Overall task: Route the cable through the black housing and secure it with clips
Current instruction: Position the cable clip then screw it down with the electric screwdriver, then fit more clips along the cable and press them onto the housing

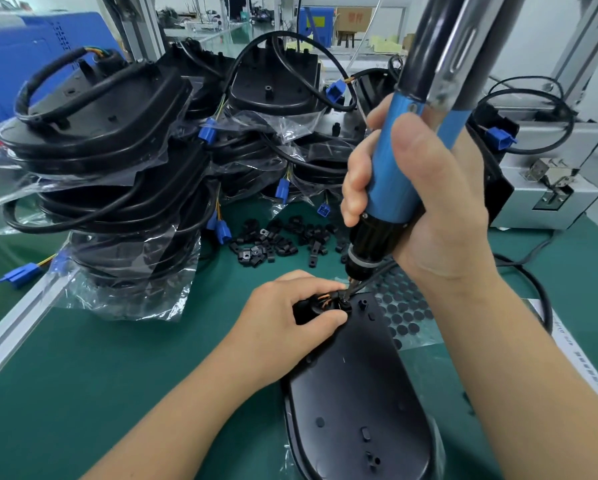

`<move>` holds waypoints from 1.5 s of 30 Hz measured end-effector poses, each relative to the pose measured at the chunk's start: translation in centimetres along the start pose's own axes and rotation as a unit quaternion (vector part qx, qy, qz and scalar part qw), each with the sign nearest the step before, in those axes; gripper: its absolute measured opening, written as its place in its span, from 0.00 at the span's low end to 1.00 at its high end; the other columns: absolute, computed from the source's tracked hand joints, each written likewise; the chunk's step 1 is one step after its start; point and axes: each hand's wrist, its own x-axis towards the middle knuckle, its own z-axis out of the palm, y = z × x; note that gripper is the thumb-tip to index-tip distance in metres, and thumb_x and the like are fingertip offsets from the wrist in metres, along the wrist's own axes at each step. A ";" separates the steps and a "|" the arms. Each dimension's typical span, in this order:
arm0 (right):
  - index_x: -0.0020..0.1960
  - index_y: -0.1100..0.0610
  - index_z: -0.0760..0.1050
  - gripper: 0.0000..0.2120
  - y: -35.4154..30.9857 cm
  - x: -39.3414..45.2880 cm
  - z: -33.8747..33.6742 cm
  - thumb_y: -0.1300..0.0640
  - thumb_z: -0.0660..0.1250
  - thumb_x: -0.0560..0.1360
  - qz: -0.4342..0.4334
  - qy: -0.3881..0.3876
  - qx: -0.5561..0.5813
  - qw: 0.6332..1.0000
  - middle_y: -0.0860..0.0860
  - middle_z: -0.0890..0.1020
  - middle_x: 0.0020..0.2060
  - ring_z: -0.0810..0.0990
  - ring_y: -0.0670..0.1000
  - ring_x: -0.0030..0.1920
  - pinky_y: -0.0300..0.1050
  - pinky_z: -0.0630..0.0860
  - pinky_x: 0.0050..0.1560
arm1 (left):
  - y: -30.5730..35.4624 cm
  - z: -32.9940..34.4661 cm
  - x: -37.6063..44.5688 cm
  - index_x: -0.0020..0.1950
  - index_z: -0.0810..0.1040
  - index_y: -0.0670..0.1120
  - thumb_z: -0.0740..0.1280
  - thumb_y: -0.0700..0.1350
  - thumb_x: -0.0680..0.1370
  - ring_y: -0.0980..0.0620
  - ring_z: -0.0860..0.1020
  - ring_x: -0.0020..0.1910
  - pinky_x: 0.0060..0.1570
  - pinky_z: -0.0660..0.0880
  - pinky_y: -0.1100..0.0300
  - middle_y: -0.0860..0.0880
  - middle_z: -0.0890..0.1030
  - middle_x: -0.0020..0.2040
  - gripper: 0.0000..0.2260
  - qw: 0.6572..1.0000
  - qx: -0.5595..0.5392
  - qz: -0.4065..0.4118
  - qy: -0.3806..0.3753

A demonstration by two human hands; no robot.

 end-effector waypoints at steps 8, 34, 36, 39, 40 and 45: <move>0.54 0.62 0.67 0.33 -0.1 -0.1 -0.3 0.37 0.70 0.65 0.018 -0.015 0.020 1.000 0.55 0.76 0.33 0.74 0.55 0.30 0.48 0.74 0.33 | 0.0 -0.2 0.0 0.54 0.81 0.58 0.72 0.49 0.72 0.67 0.76 0.47 0.47 0.65 0.80 0.60 0.79 0.45 0.12 1.000 0.007 -0.001 -0.004; 0.56 0.62 0.71 0.18 -1.2 -7.0 -17.5 0.48 0.63 0.74 0.179 0.412 -0.593 0.668 0.62 0.77 0.55 0.73 0.62 0.56 0.54 0.69 0.54 | 6.5 5.2 3.0 0.60 0.74 0.46 0.57 0.69 0.72 0.49 0.72 0.51 0.62 0.61 0.51 0.50 0.79 0.52 0.31 0.833 0.508 0.126 -0.181; 0.63 0.62 0.70 0.19 -1.3 -7.8 -15.8 0.55 0.63 0.74 0.100 0.398 -0.635 0.654 0.62 0.75 0.59 0.70 0.61 0.61 0.52 0.66 0.60 | 6.7 6.1 4.4 0.53 0.76 0.45 0.58 0.70 0.71 0.48 0.68 0.47 0.56 0.62 0.52 0.49 0.76 0.45 0.29 0.820 0.525 0.092 -0.209; 0.57 0.53 0.78 0.12 -1.1 -8.7 -12.7 0.61 0.64 0.75 0.048 0.219 -0.594 0.773 0.51 0.82 0.50 0.77 0.48 0.49 0.30 0.68 0.52 | 6.2 6.3 5.7 0.45 0.76 0.47 0.63 0.70 0.68 0.48 0.70 0.47 0.51 0.61 0.53 0.51 0.71 0.40 0.26 0.836 0.506 0.053 -0.207; 0.54 0.51 0.80 0.11 -0.8 -8.9 -11.8 0.62 0.66 0.74 0.083 0.125 -0.563 0.813 0.49 0.83 0.48 0.78 0.46 0.47 0.27 0.69 0.50 | 6.0 6.3 5.8 0.48 0.78 0.47 0.65 0.69 0.67 0.47 0.72 0.49 0.51 0.61 0.53 0.51 0.72 0.42 0.27 0.844 0.495 0.047 -0.199; 0.60 0.51 0.78 0.15 1.7 -9.6 -11.0 0.54 0.70 0.73 0.218 -0.211 -0.581 0.755 0.47 0.79 0.56 0.74 0.47 0.58 0.40 0.68 0.61 | 5.3 6.1 6.1 0.60 0.78 0.52 0.66 0.67 0.68 0.47 0.75 0.55 0.57 0.63 0.53 0.50 0.78 0.53 0.27 0.867 0.466 0.035 -0.173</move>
